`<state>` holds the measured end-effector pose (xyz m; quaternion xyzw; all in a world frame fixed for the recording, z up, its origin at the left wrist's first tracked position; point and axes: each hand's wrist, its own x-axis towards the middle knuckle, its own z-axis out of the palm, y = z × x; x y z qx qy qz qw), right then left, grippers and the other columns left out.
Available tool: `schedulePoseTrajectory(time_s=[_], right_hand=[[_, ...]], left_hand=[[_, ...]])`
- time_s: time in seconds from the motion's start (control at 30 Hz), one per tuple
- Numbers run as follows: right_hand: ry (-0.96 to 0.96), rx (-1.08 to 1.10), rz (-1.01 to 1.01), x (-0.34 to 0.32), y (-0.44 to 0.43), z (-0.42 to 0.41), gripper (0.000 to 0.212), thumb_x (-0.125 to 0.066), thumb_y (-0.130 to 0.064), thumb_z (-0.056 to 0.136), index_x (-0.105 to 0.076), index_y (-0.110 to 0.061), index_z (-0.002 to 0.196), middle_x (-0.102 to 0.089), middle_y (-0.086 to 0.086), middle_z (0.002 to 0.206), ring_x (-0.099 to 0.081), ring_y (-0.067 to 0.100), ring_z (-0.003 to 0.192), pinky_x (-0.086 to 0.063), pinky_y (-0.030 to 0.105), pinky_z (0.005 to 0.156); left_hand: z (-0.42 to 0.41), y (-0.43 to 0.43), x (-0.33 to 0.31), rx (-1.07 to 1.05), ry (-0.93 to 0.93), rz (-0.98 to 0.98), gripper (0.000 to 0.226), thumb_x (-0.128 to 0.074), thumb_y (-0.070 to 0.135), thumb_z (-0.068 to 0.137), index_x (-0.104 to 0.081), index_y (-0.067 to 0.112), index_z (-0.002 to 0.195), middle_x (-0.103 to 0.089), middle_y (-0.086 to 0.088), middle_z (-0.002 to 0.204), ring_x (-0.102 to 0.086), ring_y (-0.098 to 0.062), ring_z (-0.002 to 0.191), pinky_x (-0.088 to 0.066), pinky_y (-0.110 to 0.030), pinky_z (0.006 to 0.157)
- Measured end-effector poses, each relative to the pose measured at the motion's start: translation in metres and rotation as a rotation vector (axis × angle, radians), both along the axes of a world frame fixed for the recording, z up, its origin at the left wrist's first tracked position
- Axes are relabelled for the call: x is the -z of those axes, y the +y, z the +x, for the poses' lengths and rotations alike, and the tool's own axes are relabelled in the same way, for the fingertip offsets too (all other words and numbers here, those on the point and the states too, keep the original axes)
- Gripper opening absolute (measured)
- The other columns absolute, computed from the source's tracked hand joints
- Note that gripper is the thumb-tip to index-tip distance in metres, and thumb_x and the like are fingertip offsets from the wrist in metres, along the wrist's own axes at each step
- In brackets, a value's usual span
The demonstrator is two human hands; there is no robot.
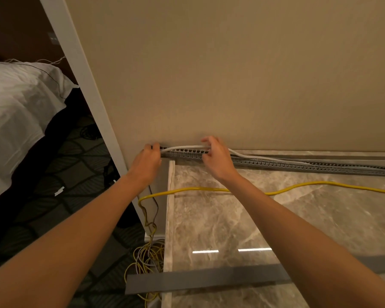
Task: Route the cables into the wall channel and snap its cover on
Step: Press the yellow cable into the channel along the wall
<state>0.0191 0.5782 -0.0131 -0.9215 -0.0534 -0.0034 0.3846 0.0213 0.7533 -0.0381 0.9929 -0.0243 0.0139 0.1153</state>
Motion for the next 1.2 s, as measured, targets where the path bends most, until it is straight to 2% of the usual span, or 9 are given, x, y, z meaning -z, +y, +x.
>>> schedulePoseTrajectory(time_s=[0.27,0.37,0.5,0.67,0.77,0.87,0.97,1.1,1.2], right_hand=[[-0.005,0.007,-0.080,0.012,-0.002,0.001,0.036,-0.045,0.007,0.089,-0.050,-0.002,0.123,-0.044,0.015,0.127,-0.051,0.029,0.113,-0.043,0.036,0.102],[-0.016,0.059,-0.114,0.013,-0.007,0.002,0.028,-0.046,0.000,0.091,-0.052,0.000,0.119,-0.046,0.017,0.124,-0.053,0.032,0.109,-0.044,0.039,0.097],[-0.004,0.066,-0.175,0.016,-0.016,0.000,0.025,-0.047,-0.009,0.093,-0.053,-0.001,0.115,-0.048,0.017,0.121,-0.054,0.031,0.103,-0.044,0.037,0.090],[-0.012,0.028,-0.233,0.016,-0.027,-0.005,0.024,-0.048,-0.004,0.090,-0.052,0.000,0.113,-0.047,0.016,0.120,-0.053,0.030,0.102,-0.044,0.037,0.088],[-0.004,0.009,-0.260,0.019,-0.029,-0.010,0.025,-0.048,-0.005,0.089,-0.051,-0.001,0.114,-0.046,0.015,0.121,-0.051,0.031,0.105,-0.044,0.039,0.089],[-0.024,0.036,-0.315,0.019,-0.028,-0.012,0.029,-0.049,-0.009,0.088,-0.053,-0.005,0.116,-0.050,0.013,0.122,-0.047,0.029,0.114,-0.037,0.038,0.097],[-0.051,0.036,-0.380,0.020,-0.031,-0.012,0.035,-0.051,-0.012,0.086,-0.055,-0.011,0.120,-0.051,0.011,0.125,-0.044,0.028,0.120,-0.032,0.037,0.101],[-0.034,0.033,-0.310,0.021,-0.038,-0.015,0.042,-0.053,-0.009,0.086,-0.055,-0.010,0.128,-0.045,0.015,0.121,-0.045,0.029,0.116,-0.040,0.037,0.097],[-0.002,0.029,-0.336,0.019,-0.043,-0.014,0.045,-0.052,-0.011,0.086,-0.051,-0.009,0.131,-0.051,0.013,0.125,-0.043,0.028,0.121,-0.035,0.036,0.103]], left_hand=[[0.012,0.019,-0.006,0.046,0.023,-0.155,0.020,-0.044,-0.006,0.095,-0.058,-0.005,0.109,-0.063,-0.024,0.110,-0.059,-0.033,0.100,-0.042,-0.035,0.074],[0.016,0.013,-0.009,0.067,0.052,-0.137,0.020,-0.046,-0.002,0.096,-0.064,-0.005,0.103,-0.064,-0.025,0.106,-0.060,-0.033,0.097,-0.034,-0.029,0.068],[0.019,0.003,-0.012,0.082,0.138,-0.129,0.030,-0.041,0.015,0.101,-0.061,-0.006,0.106,-0.054,-0.023,0.115,-0.057,-0.035,0.101,-0.043,-0.038,0.082],[0.022,-0.001,-0.017,0.062,0.227,-0.138,0.033,-0.040,0.020,0.102,-0.060,-0.005,0.106,-0.060,-0.025,0.111,-0.055,-0.032,0.091,-0.032,-0.029,0.071],[0.025,-0.001,-0.018,0.010,0.266,-0.146,0.033,-0.042,0.023,0.101,-0.063,-0.003,0.095,-0.062,-0.020,0.092,-0.049,-0.023,0.079,-0.033,-0.030,0.069],[0.032,-0.001,-0.018,-0.064,0.281,-0.169,0.043,-0.046,0.026,0.099,-0.048,0.012,0.059,-0.049,-0.007,0.065,-0.047,-0.022,0.064,-0.034,-0.029,0.064],[0.034,-0.004,-0.020,-0.155,0.301,-0.200,0.045,-0.049,0.028,0.098,-0.049,0.010,0.058,-0.042,-0.004,0.057,-0.038,-0.015,0.051,-0.031,-0.028,0.053],[0.030,-0.015,-0.021,-0.151,0.087,-0.229,0.018,-0.059,0.010,0.091,-0.062,-0.001,0.105,-0.063,-0.017,0.104,-0.059,-0.033,0.097,-0.049,-0.037,0.080],[0.023,-0.031,-0.017,0.046,-0.019,-0.118,0.014,-0.056,0.008,0.092,-0.065,0.002,0.100,-0.061,-0.017,0.113,-0.055,-0.031,0.108,-0.045,-0.039,0.089]])
